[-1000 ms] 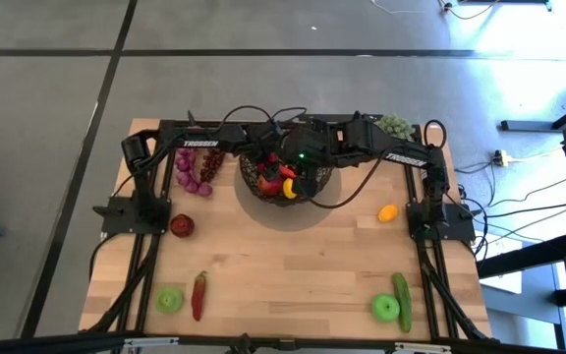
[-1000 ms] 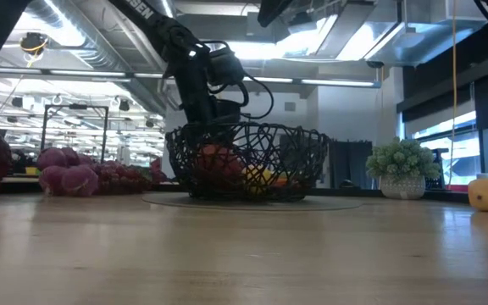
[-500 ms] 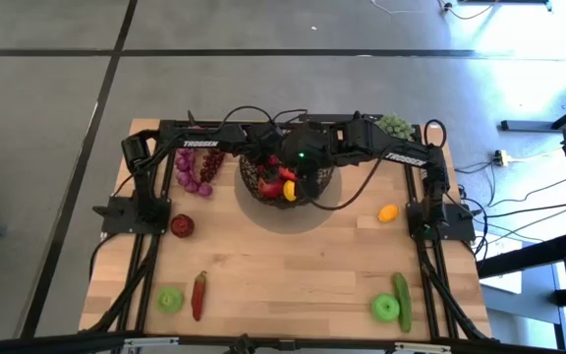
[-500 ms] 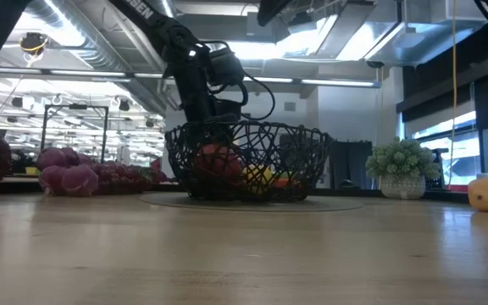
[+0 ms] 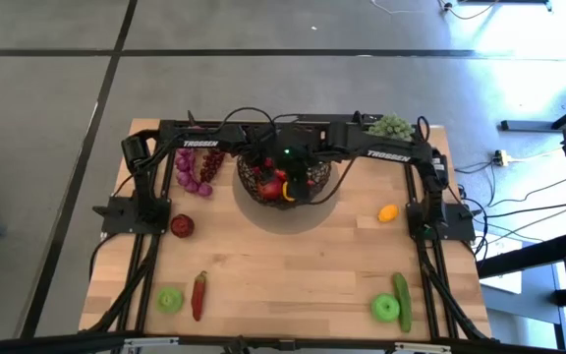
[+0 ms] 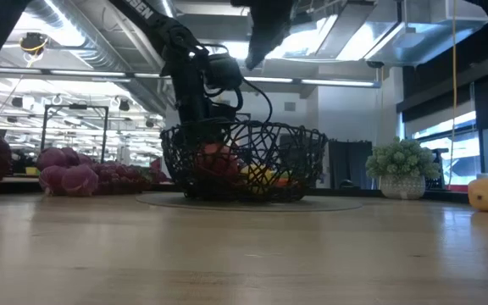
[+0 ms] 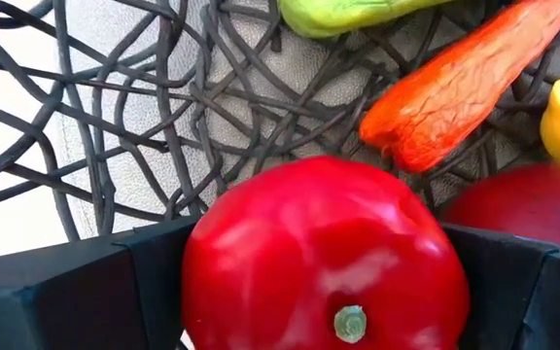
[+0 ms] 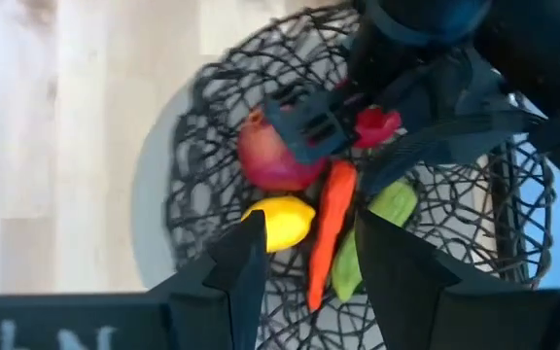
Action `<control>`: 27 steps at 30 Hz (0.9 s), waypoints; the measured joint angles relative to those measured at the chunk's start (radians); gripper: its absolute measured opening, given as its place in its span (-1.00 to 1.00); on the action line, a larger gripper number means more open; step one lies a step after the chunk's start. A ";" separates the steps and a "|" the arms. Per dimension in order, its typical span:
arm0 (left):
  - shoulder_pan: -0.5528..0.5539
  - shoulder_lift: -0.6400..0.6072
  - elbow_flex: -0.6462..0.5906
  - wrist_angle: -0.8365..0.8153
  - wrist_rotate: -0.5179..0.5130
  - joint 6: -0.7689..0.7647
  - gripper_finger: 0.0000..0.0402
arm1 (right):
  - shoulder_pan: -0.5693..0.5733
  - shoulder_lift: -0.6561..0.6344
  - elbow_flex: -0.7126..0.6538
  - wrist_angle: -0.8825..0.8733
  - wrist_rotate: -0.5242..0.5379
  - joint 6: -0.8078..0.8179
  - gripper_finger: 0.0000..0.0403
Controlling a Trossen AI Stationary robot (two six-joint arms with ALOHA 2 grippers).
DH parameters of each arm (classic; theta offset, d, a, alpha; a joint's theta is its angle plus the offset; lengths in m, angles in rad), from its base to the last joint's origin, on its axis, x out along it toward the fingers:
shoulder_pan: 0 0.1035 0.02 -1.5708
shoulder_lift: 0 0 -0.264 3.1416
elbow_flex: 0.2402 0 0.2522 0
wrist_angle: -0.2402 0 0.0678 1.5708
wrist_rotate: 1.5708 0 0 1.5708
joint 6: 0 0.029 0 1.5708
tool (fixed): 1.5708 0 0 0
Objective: Build produce basket
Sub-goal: Put the tomato into the wire basket
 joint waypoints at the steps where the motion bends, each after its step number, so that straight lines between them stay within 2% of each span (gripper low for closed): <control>1: 0.000 0.000 0.000 -0.001 0.000 0.003 0.56 | -0.007 -0.008 -0.023 0.020 0.000 0.003 -0.23; 7: -0.001 0.000 0.000 -0.009 0.000 0.044 0.56 | -0.050 -0.120 -0.228 0.180 0.001 0.019 -0.23; 15: 0.000 -0.001 0.001 -0.012 0.030 0.098 0.56 | -0.104 -0.295 -0.592 0.584 0.000 0.040 -0.23; 20: -0.002 -0.001 0.001 -0.013 0.034 0.130 0.56 | -0.130 -0.311 -0.782 0.831 -0.004 0.074 -0.23; 27: -0.002 -0.001 0.001 -0.016 0.034 0.132 0.56 | -0.159 -0.311 -0.957 1.119 -0.003 0.092 -0.23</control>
